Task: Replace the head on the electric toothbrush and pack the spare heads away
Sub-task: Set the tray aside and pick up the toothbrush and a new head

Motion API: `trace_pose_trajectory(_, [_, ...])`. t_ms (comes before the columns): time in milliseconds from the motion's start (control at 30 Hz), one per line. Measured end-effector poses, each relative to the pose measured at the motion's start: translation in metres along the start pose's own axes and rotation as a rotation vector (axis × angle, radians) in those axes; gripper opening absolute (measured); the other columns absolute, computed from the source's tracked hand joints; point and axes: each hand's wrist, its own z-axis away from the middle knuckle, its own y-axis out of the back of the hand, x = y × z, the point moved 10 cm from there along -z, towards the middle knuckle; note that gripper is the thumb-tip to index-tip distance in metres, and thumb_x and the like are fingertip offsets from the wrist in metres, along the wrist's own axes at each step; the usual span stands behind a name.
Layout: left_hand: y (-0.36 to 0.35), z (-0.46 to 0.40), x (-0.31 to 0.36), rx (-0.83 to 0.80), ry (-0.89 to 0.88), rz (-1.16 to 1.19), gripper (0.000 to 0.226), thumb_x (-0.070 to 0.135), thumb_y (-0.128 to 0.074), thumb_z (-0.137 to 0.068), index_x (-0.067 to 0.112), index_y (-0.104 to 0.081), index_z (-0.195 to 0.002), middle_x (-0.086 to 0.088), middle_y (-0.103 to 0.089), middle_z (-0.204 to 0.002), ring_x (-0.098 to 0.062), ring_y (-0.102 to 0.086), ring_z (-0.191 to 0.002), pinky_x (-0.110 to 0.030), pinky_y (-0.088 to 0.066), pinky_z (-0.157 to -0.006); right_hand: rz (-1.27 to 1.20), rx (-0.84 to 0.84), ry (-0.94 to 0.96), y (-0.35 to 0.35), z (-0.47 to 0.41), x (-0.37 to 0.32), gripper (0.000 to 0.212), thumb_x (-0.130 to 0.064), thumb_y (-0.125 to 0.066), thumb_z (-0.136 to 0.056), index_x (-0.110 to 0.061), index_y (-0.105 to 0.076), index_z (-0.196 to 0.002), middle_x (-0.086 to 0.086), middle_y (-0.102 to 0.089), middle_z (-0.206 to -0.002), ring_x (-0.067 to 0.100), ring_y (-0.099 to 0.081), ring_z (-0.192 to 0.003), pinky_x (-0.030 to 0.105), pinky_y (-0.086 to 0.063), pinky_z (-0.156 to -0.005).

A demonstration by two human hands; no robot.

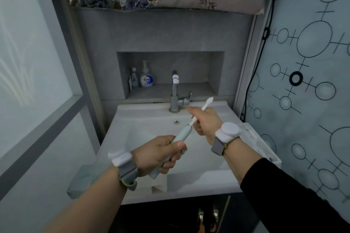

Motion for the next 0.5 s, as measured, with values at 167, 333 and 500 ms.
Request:
trace_pose_trajectory(167, [0.005, -0.014, 0.001, 0.081, -0.04, -0.062, 0.02, 0.028, -0.052, -0.094, 0.008, -0.053, -0.093, -0.002, -0.047, -0.063, -0.013, -0.037, -0.046, -0.021, -0.03, -0.042, 0.171, -0.057, 0.022, 0.003, -0.005, -0.005, 0.045, -0.032, -0.061, -0.088, -0.019, -0.039, -0.05, -0.007, -0.032, -0.036, 0.01, -0.023, -0.032, 0.017, -0.019, -0.037])
trace_pose_trajectory(333, [0.021, -0.024, 0.001, 0.237, -0.072, -0.244, 0.024, 0.03, -0.053, -0.093, 0.012, -0.046, -0.079, -0.001, -0.05, -0.062, -0.013, -0.041, -0.046, -0.024, -0.036, -0.043, 0.239, 0.002, -0.001, 0.013, -0.007, 0.003, 0.039, -0.044, -0.074, -0.075, -0.013, -0.052, -0.068, 0.002, -0.038, -0.054, 0.012, -0.027, -0.04, 0.02, -0.024, -0.037])
trace_pose_trajectory(500, [0.021, -0.033, 0.003, 0.296, -0.104, -0.442, 0.028, 0.033, -0.054, -0.092, 0.013, -0.046, -0.074, -0.002, -0.052, -0.054, -0.017, -0.043, -0.043, -0.028, -0.041, -0.045, -0.04, 0.061, -0.075, 0.03, -0.005, 0.017, 0.024, -0.022, -0.077, -0.077, -0.008, -0.059, -0.068, 0.002, -0.045, -0.058, 0.011, -0.033, -0.045, 0.019, -0.026, -0.035])
